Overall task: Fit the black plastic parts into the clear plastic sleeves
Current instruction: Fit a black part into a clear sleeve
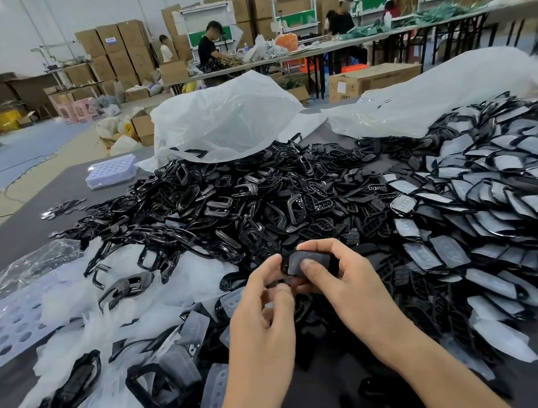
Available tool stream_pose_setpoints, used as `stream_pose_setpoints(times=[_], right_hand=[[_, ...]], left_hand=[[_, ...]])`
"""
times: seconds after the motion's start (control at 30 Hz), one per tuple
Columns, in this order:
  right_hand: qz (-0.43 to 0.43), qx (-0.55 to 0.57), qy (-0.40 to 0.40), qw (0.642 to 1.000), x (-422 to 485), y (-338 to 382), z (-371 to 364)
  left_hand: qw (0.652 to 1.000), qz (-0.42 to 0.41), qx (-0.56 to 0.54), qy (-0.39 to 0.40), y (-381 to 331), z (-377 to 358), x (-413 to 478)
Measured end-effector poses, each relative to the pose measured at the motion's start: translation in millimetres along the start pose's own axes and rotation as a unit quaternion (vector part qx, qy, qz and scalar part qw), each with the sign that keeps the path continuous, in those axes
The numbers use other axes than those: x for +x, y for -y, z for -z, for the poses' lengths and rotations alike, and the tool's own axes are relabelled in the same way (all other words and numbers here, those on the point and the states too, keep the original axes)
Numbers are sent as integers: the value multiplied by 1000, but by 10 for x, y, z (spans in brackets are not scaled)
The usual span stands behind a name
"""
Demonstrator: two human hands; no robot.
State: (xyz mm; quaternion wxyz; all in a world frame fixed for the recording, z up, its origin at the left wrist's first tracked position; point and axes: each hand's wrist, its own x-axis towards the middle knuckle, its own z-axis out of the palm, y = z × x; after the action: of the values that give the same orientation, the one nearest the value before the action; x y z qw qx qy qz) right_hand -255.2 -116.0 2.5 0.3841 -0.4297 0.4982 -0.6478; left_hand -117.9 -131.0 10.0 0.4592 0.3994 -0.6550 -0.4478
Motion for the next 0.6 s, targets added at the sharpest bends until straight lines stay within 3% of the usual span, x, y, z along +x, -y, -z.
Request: stream_pose_setpoints(times=[0.6], right_hand=[[8,-51,-5,999,-23,36,5]], left_hand=[[998,-31,53,-8,23,4,17]])
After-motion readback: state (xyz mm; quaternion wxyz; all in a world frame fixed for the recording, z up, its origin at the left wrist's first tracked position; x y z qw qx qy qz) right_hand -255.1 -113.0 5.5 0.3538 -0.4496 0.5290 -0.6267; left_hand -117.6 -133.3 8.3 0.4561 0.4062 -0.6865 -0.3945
